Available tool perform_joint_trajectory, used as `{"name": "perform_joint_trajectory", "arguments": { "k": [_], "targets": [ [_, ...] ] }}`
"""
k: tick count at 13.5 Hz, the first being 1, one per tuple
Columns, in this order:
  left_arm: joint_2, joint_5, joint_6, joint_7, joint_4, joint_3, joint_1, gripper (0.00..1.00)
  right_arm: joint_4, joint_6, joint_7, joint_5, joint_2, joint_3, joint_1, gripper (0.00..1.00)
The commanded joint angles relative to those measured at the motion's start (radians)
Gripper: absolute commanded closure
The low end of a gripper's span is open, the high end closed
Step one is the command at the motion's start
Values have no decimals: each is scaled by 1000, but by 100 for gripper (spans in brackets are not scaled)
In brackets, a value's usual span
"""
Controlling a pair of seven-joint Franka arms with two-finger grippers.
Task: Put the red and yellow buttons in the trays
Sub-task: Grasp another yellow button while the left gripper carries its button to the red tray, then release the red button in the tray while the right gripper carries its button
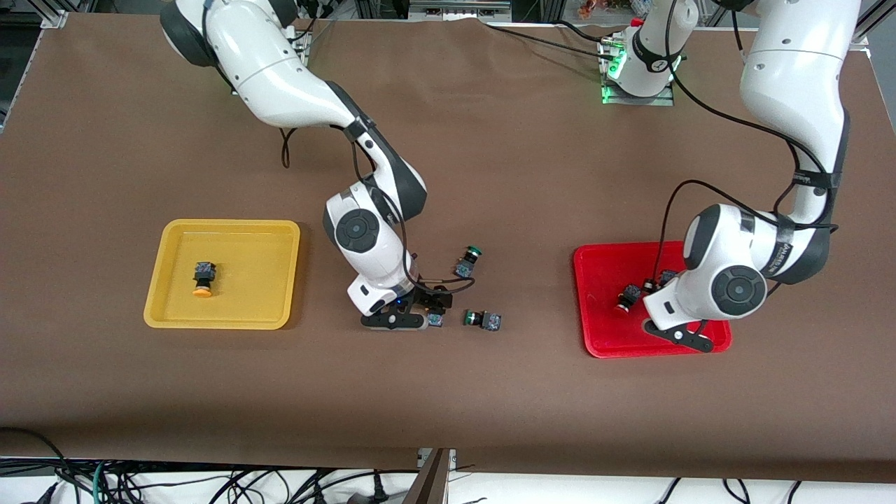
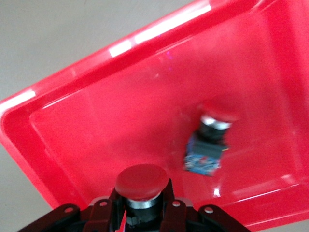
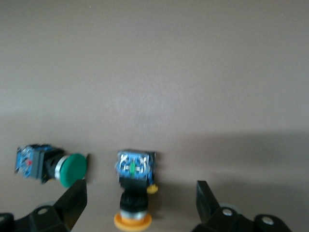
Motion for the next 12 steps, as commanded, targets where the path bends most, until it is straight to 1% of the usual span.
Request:
{"name": "perform_joint_trajectory", "arguments": {
  "k": [1, 3, 8, 9, 10, 11, 12],
  "targets": [
    [31, 28, 49, 63, -1, -8, 40, 74, 75, 52, 20, -35, 74, -17, 10, 0],
    [57, 28, 92, 104, -2, -8, 66, 74, 76, 89, 20, -41, 93, -17, 13, 0],
    [73, 27, 113, 131, -2, -8, 80, 72, 72, 80, 23, -70, 100, -17, 47, 0],
    [76, 27, 115, 131, -2, -8, 80, 70, 70, 72, 23, -79, 100, -17, 50, 3],
    [77, 27, 115, 131, -1, -8, 80, 66, 70, 72, 22, -101, 100, -17, 50, 12],
    [77, 27, 115, 129, -1, -8, 80, 36, 69, 70, 22, -115, 100, -15, 52, 23],
    [76, 27, 113, 129, 1, -8, 80, 0, 67, 66, 22, -118, 100, -15, 52, 41]
  ]
}}
